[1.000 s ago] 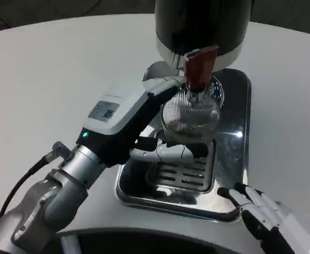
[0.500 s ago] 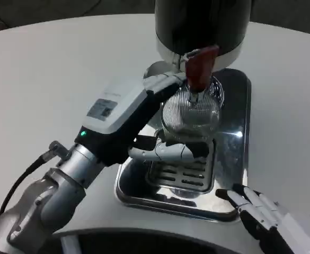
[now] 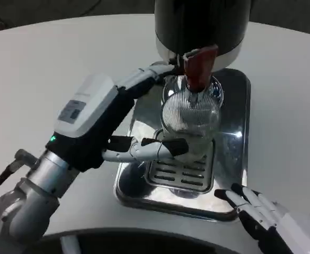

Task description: Grasp the cup under the faucet to collect the drink, then remove the cup.

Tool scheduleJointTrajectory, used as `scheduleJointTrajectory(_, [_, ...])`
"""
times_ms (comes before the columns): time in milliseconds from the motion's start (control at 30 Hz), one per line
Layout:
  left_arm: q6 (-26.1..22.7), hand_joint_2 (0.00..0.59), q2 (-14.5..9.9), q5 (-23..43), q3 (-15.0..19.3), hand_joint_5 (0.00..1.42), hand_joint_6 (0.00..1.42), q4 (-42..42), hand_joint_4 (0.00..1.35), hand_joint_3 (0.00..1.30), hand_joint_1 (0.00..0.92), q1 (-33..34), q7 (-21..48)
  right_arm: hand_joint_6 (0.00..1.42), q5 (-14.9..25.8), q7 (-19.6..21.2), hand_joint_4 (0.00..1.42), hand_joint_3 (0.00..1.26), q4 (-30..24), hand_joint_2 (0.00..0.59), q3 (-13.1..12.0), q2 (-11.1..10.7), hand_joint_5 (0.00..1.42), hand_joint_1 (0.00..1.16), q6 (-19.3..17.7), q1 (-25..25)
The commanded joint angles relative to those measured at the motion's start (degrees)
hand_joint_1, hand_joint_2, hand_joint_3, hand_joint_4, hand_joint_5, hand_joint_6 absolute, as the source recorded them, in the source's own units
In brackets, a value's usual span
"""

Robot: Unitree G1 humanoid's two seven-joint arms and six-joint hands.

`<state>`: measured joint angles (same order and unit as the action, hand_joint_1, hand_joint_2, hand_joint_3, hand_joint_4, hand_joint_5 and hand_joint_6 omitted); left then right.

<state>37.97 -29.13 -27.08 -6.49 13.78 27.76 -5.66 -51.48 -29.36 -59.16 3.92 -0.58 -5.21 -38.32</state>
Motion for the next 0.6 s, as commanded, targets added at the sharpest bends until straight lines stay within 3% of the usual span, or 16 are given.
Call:
scheduleJointTrajectory(33, [0.2,0.083,-1.36,3.68,2.82,0.33,0.48,-4.71,0.22,0.26,0.149,-3.1,2.4,0.0,0.41,0.37,0.0,0.11,-0.84,0.399,0.38,-0.08,0.0,0.35,0.61,-0.11])
scheduleJointTrajectory(267, [-0.15,0.086,-2.13,9.72,7.12,0.37,0.51,-11.11,0.27,0.28,0.138,-5.43,5.74,0.0,0.29,0.51,0.0,0.11,-0.83,0.399,0.95,-0.19,0.0,0.35,1.33,0.44])
scheduleJointTrajectory(600, [-0.19,0.095,-2.08,22.77,11.62,0.48,0.52,-14.91,0.39,0.35,0.017,-3.93,12.29,0.0,-0.56,0.55,0.0,0.12,-0.82,0.399,2.11,-0.78,0.0,0.35,2.47,1.45])
